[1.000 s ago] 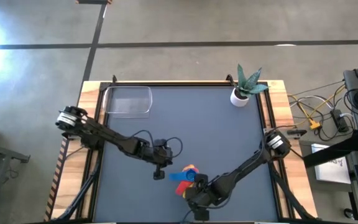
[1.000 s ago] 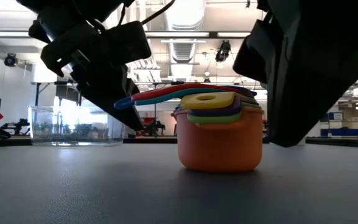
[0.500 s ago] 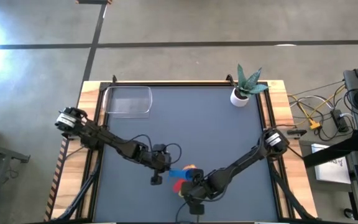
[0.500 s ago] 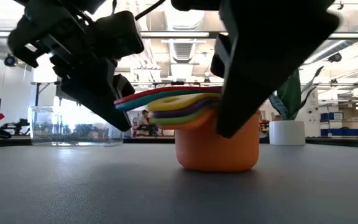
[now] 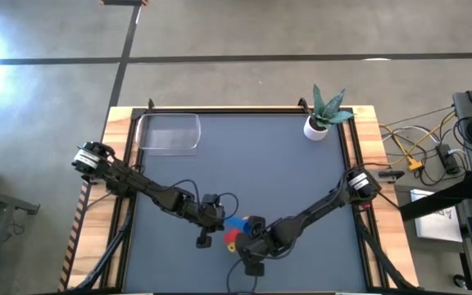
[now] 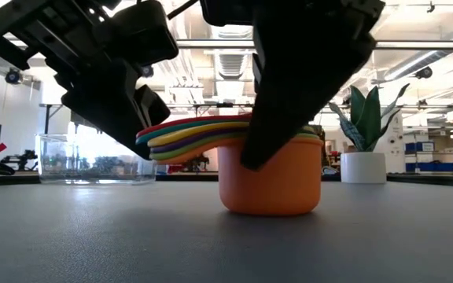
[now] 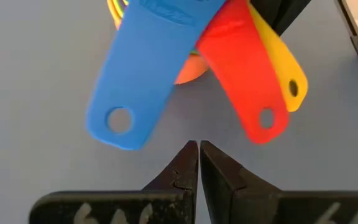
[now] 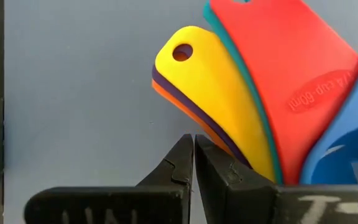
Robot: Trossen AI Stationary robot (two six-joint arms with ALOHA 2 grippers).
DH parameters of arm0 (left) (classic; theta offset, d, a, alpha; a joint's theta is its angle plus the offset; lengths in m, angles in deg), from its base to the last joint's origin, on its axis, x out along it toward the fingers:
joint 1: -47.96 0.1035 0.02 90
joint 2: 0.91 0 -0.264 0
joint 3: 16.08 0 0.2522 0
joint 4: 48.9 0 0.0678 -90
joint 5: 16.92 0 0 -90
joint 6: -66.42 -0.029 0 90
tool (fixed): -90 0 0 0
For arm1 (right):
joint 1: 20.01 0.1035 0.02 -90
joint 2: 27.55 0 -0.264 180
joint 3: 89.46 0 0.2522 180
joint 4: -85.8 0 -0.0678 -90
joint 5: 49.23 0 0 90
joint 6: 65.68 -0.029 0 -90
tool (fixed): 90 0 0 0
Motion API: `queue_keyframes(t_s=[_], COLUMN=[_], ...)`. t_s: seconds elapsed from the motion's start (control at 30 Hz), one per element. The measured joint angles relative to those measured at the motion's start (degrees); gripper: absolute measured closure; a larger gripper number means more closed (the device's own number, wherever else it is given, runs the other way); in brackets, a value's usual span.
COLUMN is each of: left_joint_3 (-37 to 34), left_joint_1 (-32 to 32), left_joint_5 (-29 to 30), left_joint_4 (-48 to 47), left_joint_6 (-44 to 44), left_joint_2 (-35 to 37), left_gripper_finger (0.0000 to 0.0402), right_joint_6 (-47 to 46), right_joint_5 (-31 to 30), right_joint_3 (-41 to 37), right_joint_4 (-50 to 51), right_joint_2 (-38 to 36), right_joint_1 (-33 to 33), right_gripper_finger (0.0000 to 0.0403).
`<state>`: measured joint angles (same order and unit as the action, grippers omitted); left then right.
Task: Nest measuring cups in basket
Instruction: Adjust the stacked measuring cups
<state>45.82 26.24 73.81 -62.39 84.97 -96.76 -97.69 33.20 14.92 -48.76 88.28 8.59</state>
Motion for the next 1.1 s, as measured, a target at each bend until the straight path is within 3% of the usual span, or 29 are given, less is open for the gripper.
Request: queue_keyframes(t_s=[1.1], left_joint_3=[-0.07], left_joint_1=[-0.26], left_joint_5=[-2.15], left_joint_4=[0.66], left_joint_6=[-1.07], left_joint_2=[1.43], left_gripper_finger=[0.0402], right_joint_6=[1.61], right_joint_5=[-0.38], right_joint_3=[-0.02], right_joint_4=[-1.04], right_joint_2=[-0.04], right_joint_1=[-0.52], right_gripper_finger=[0.0394])
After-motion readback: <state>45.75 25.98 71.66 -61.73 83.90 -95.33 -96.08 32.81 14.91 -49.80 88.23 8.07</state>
